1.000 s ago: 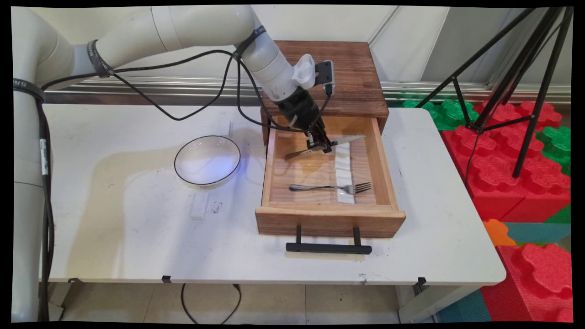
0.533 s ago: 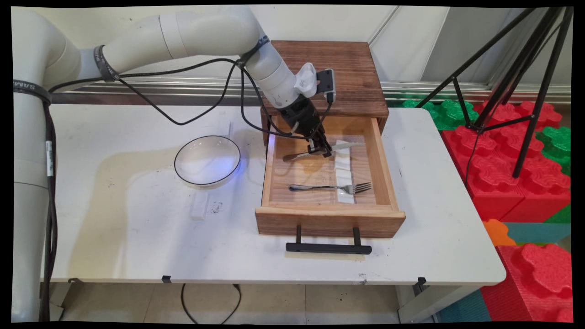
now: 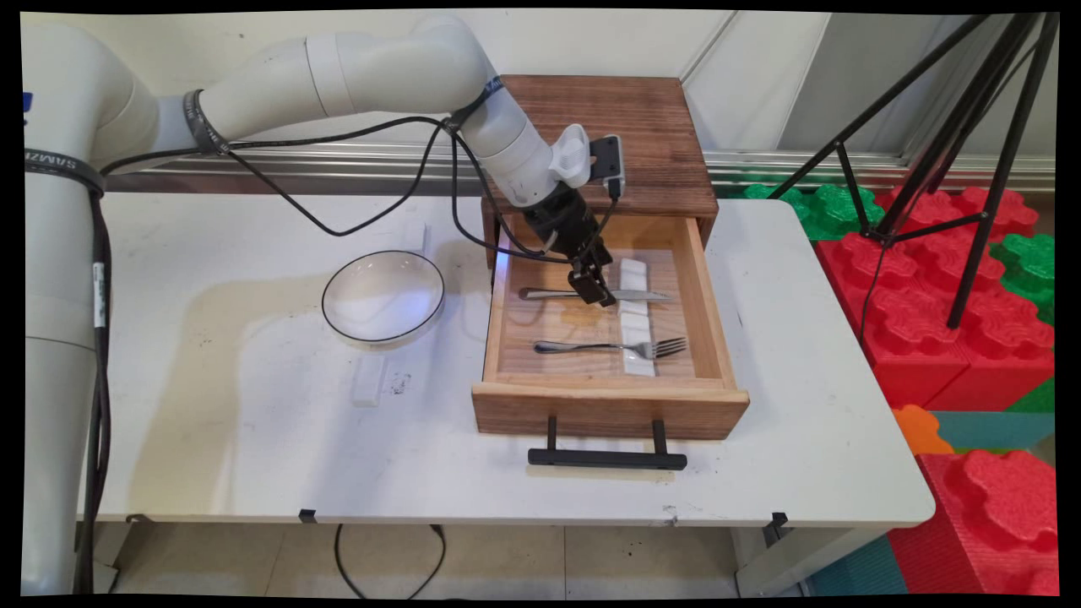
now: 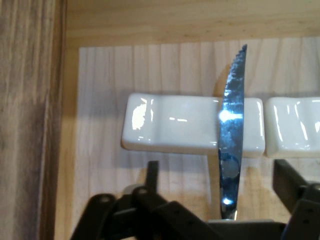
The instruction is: Place the picked object into the drawer
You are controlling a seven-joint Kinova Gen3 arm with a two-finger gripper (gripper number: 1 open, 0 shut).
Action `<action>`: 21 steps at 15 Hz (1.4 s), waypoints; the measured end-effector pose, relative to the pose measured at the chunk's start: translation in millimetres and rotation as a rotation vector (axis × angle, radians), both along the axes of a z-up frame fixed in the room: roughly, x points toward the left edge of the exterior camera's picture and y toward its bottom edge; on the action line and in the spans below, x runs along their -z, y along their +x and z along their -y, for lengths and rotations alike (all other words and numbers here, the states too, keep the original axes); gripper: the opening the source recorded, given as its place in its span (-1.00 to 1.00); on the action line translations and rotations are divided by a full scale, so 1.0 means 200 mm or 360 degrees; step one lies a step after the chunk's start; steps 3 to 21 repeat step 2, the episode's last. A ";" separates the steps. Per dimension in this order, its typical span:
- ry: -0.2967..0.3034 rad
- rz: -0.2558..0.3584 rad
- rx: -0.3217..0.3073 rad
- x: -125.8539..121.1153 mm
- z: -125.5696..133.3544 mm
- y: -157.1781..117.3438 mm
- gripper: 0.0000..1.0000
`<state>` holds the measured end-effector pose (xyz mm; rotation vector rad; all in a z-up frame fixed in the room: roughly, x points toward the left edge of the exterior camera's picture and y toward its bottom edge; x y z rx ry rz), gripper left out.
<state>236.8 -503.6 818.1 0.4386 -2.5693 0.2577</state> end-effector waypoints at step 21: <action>-0.0013 -0.0004 0.0000 0.00 0.00 0.00 1.00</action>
